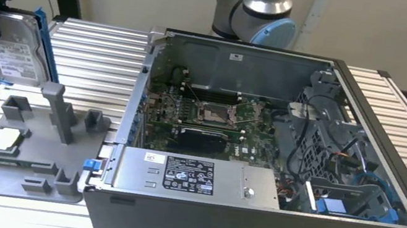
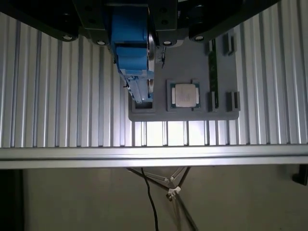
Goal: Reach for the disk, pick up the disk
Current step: 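Pick up the disk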
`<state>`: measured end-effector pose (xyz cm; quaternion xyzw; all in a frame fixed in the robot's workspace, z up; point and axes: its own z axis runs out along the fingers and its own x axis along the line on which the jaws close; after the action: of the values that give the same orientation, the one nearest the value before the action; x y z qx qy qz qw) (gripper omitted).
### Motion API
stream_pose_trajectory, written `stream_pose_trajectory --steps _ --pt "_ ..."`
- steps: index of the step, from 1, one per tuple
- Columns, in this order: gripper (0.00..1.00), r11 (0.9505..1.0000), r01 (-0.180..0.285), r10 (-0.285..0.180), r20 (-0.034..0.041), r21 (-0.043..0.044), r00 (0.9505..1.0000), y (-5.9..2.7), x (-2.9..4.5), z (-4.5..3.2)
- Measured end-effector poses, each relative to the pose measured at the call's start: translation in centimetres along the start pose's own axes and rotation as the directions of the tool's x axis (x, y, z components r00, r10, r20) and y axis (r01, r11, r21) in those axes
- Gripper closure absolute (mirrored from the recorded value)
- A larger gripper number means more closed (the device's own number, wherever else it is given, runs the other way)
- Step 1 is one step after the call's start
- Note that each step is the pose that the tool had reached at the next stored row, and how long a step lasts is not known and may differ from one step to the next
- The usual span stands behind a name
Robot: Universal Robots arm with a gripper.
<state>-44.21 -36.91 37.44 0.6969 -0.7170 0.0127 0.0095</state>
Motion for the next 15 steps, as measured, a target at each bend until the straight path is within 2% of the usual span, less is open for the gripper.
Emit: stream_pose_trajectory --steps 15 --pt "1.0 1.0 0.0 0.0 0.0 0.0 1.0 -0.01 0.07 -2.33"
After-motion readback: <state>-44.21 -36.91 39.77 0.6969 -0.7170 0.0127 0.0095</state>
